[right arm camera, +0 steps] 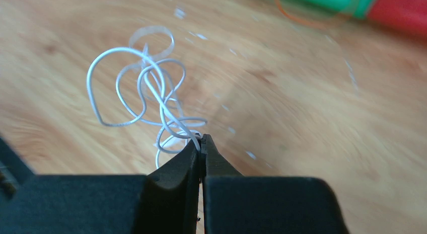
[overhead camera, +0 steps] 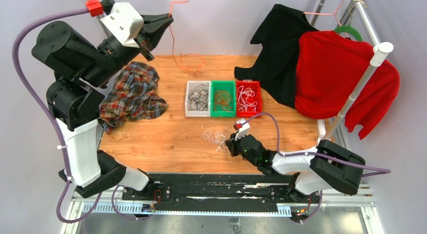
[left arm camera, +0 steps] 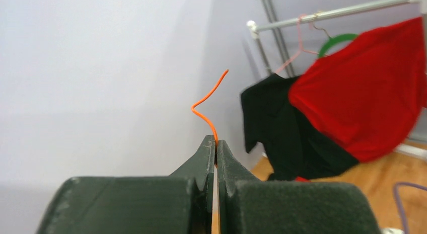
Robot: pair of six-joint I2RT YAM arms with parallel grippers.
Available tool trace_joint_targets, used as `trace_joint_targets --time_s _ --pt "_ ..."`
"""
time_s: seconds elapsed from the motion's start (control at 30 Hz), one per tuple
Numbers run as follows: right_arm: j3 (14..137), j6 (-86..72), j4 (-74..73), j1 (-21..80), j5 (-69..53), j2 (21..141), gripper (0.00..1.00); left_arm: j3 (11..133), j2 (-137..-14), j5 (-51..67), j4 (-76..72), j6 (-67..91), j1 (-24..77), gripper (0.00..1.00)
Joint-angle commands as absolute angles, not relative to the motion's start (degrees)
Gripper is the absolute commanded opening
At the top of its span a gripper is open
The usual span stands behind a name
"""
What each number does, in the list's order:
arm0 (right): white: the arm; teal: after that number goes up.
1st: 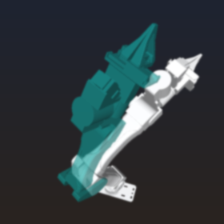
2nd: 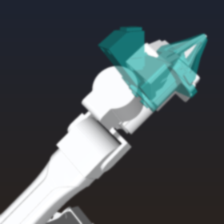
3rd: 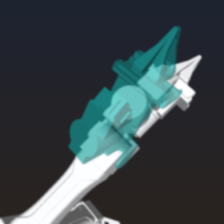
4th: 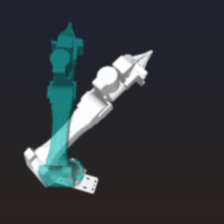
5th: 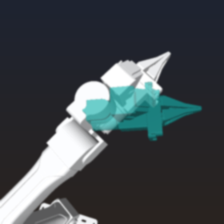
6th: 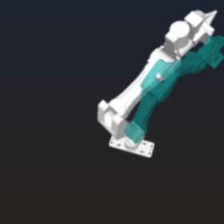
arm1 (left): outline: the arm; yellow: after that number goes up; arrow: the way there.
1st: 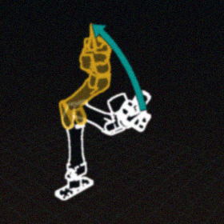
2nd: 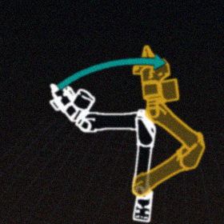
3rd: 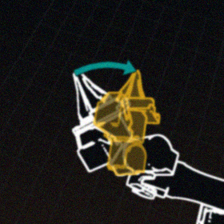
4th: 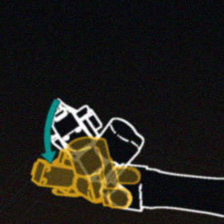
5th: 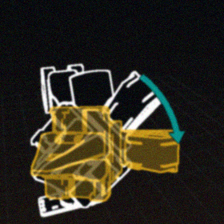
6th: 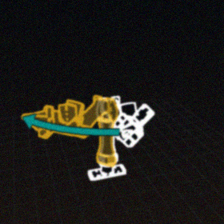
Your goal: Untangle the cables
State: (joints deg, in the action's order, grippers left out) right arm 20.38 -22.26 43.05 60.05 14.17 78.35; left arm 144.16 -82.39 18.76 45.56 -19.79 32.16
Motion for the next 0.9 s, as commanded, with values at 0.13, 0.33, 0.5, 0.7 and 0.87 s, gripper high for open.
trace_joint_targets --time_s 0.13,0.33,0.5,0.7,0.87 --pt "11.66 -31.1 46.4 58.27 23.14 76.44 0.01 141.28 -81.71 7.48 31.8 -25.91 32.7 0.0" --pt "10.54 -30.85 40.77 58.08 23.05 63.16 0.01 135.4 -83.27 13.06 31.82 -21.16 33.86 0.0" --pt "11.76 -31.55 28.12 57.48 29.52 45.86 0.01 128.13 -86.05 12.82 32.52 -21.75 35.77 0.0" --pt "16.85 -30.77 12.86 52.71 29.32 31.07 0.01 118.69 -90.37 9.8 31.23 -26.07 36.21 0.0" --pt "22.1 -28.63 4.21 48.78 29.36 25.43 0.01 118.11 -96.71 8.07 31.91 -30.3 36.21 0.0"
